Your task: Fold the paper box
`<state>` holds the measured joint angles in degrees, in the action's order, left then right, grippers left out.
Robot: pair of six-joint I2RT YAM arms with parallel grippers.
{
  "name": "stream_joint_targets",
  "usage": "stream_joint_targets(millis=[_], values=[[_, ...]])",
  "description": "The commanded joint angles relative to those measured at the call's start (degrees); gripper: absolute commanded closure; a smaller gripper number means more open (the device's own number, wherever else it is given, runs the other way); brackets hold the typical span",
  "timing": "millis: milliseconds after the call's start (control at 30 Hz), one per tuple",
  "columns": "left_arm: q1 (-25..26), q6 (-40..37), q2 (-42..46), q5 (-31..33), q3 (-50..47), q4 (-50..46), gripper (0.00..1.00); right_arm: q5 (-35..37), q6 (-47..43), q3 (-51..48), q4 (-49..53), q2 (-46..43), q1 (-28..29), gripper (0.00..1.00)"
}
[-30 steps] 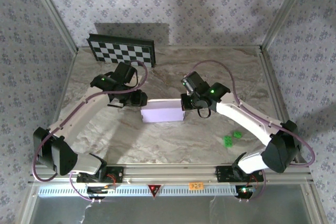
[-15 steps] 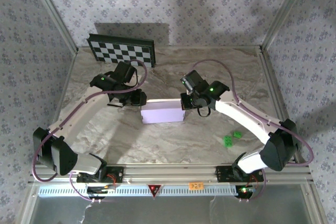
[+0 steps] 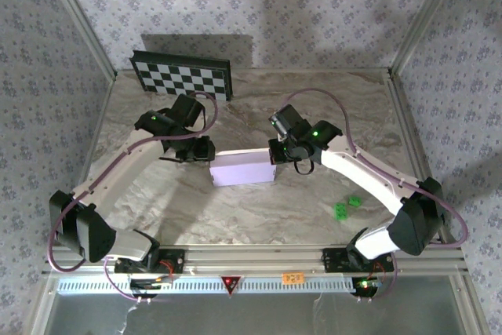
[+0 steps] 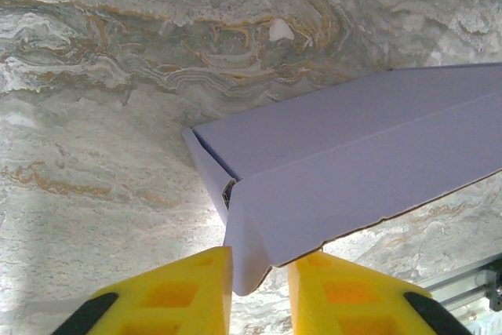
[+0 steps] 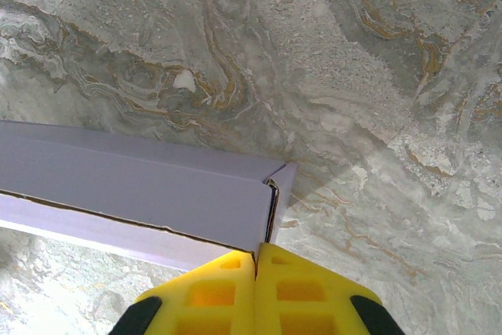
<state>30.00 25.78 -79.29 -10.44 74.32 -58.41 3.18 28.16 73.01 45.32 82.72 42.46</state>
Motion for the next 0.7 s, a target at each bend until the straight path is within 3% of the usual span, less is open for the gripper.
stream_joint_targets(millis=[0,167,533,667], values=[[0.3,1.8,1.3,-1.3,0.3,-1.0,0.78,0.1,1.1,1.4,2.2,0.8,0.0,0.99],[0.3,3.6,1.5,-3.0,0.1,0.8,0.89,0.3,1.1,1.3,1.9,0.8,0.2,0.99],[0.3,6.6,1.0,-6.4,-1.3,3.7,0.96,1.0,1.7,0.9,1.9,0.6,0.6,0.98],[0.4,3.8,0.7,-3.5,-1.5,1.1,0.97,1.1,1.9,0.6,1.9,0.6,0.7,0.98]])
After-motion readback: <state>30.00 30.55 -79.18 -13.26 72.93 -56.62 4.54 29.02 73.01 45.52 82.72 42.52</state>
